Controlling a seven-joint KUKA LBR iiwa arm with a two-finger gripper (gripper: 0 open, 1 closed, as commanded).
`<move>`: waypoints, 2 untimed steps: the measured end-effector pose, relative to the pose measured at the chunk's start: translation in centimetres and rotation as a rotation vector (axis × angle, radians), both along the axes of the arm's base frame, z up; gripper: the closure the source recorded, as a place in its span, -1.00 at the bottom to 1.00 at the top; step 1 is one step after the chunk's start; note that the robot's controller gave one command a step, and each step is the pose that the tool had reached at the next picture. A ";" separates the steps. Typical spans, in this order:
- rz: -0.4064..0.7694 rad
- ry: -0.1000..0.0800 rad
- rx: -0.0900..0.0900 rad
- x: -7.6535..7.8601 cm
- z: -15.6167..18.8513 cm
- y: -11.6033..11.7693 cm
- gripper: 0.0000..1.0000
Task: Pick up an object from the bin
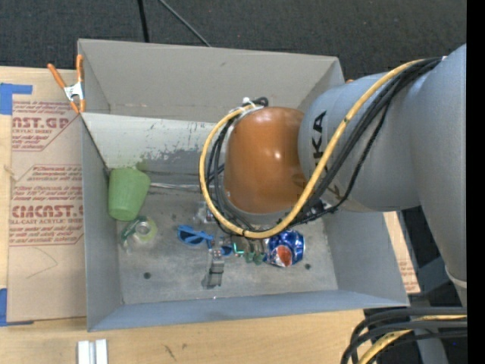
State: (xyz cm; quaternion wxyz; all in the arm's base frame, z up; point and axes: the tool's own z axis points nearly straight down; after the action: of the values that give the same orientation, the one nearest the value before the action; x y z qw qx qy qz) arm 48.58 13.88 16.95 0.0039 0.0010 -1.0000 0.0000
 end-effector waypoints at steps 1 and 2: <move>-0.321 -0.008 -0.001 8.1 -10.2 -0.6 -1.00; -0.503 -0.007 -0.003 5.1 -10.0 -4.5 -1.00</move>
Offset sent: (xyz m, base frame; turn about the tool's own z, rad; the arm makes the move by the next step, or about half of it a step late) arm 0.0809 -0.0068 -0.0995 0.3214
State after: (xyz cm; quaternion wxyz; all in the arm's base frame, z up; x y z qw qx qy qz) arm 53.68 9.35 6.96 0.0004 -0.2481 -0.9687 0.0004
